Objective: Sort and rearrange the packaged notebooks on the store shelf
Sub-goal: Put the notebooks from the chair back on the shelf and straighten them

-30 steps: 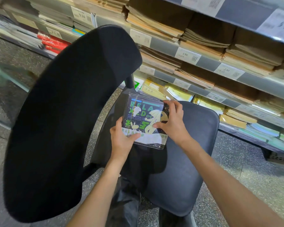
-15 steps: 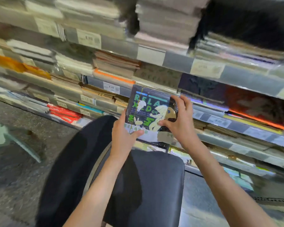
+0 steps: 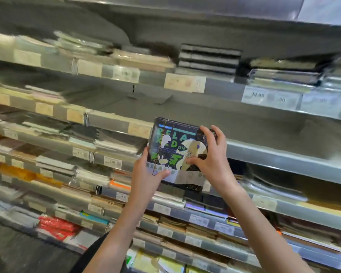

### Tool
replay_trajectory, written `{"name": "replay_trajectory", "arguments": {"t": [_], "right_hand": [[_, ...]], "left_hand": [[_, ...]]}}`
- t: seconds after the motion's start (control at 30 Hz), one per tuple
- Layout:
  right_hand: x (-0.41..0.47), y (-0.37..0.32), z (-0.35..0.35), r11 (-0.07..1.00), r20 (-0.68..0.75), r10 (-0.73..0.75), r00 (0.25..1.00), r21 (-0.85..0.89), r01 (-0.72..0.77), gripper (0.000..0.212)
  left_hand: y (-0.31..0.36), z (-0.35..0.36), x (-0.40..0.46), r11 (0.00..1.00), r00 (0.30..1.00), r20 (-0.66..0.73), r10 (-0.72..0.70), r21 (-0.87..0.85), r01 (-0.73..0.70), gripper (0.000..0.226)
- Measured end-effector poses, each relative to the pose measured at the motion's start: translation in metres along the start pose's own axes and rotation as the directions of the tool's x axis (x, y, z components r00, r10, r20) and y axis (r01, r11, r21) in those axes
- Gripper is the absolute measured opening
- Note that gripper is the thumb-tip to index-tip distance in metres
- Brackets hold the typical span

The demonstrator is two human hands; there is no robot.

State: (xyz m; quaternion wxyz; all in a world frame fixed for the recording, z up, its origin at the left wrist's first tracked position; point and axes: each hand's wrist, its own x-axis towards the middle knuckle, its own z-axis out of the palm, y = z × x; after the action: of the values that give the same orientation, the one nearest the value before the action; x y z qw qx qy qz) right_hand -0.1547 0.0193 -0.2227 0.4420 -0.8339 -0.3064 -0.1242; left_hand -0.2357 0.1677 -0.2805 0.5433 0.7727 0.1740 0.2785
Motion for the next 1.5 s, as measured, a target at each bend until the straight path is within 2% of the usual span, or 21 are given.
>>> {"name": "replay_trajectory", "arguments": {"t": [0.37,0.5,0.63,0.73,0.87,1.0,1.13,1.23,1.33,1.5], "right_hand": [[0.076,-0.079,-0.079,0.981,-0.100,-0.178,0.979,-0.095,0.169,0.090],[0.108,-0.091,-0.099,0.982,-0.139,-0.186,0.973,-0.063,0.179,0.092],[0.134,-0.089,-0.111,0.979,-0.188,-0.201,0.961,-0.047,0.196,0.086],[0.148,-0.083,-0.114,0.979,-0.188,-0.196,0.962,-0.087,0.183,0.077],[0.160,-0.071,-0.112,0.982,-0.185,-0.168,0.968,-0.113,0.149,0.061],[0.159,-0.056,-0.101,0.929,-0.218,-0.300,0.929,-0.290,0.232,0.046],[0.121,-0.032,-0.077,0.884,-0.202,-0.382,0.902,-0.364,0.293,0.059],[0.094,-0.015,-0.061,0.873,-0.148,-0.422,0.894,-0.332,0.357,0.061],[0.092,-0.015,-0.057,0.883,-0.192,-0.437,0.879,-0.280,0.378,0.077],[0.094,-0.024,-0.065,0.926,-0.243,-0.375,0.895,-0.053,0.374,0.065]], "left_hand": [[0.107,-0.016,0.060,0.991,0.988,-0.088,0.125,-0.034,-0.129,0.095],[0.144,-0.018,0.091,0.990,0.988,-0.076,0.138,-0.010,-0.139,0.101],[0.169,-0.012,0.112,0.969,0.968,-0.065,0.242,-0.037,-0.245,0.102],[0.176,-0.007,0.123,0.951,0.950,-0.046,0.310,0.001,-0.310,0.092],[0.175,-0.001,0.134,0.955,0.957,-0.013,0.290,0.065,-0.289,0.083],[0.179,-0.002,0.136,0.958,0.960,0.025,0.278,0.065,-0.279,0.084],[0.188,-0.006,0.133,0.951,0.956,0.066,0.287,0.103,-0.293,0.082],[0.194,-0.011,0.133,0.950,0.957,0.091,0.276,0.125,-0.286,0.082],[0.200,-0.015,0.133,0.951,0.961,0.120,0.250,0.154,-0.267,0.082],[0.211,-0.020,0.136,0.958,0.967,0.112,0.228,0.149,-0.243,0.082]]}}
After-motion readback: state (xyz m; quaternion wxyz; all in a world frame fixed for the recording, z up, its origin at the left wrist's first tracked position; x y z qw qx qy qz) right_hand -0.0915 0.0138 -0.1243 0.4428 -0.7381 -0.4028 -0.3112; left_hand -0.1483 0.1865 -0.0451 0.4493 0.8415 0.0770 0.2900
